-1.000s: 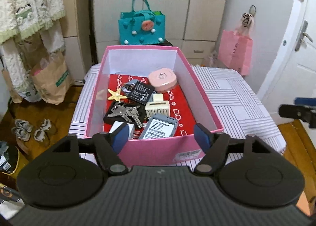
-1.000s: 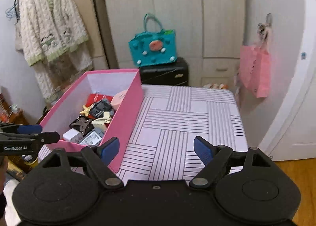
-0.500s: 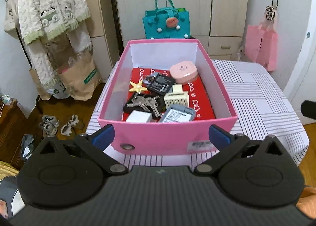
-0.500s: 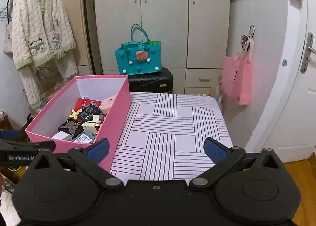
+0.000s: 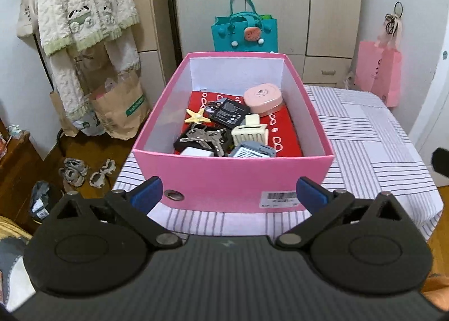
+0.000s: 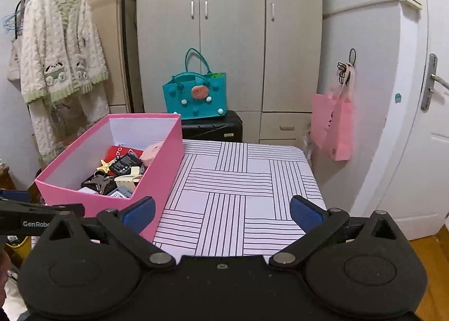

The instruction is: Organize rigid objects

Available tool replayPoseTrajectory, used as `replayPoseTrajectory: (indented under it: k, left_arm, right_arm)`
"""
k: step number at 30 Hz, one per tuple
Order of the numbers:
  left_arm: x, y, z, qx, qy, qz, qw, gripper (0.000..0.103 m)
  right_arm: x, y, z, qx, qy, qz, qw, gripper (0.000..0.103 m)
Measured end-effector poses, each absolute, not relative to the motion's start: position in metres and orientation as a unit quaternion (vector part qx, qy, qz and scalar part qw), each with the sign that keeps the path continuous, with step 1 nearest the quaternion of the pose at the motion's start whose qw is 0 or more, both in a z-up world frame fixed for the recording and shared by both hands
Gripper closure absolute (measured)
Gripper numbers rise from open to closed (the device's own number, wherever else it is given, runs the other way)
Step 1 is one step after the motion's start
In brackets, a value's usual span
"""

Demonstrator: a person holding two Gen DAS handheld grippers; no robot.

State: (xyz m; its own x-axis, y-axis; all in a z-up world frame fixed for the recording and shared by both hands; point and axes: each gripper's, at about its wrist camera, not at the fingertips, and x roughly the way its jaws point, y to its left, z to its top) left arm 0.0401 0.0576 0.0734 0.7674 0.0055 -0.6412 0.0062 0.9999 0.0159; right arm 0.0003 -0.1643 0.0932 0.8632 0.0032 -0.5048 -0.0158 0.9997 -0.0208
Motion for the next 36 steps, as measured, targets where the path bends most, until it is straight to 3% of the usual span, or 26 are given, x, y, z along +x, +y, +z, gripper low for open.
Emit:
replayPoseTrajectory:
  k: [16,36]
  left_arm:
    - [0.021,0.038,0.076,0.033,0.304,-0.01,0.952,0.0]
    - [0.031,0.047,0.071,0.022,0.314,-0.008,0.949,0.0]
  right_arm:
    - [-0.001,-0.172,0.074,-0.019,0.266,-0.015,0.964,0.0]
    - [-0.008,-0.18,0.077,-0.009,0.258,-0.034,0.966,0.0]
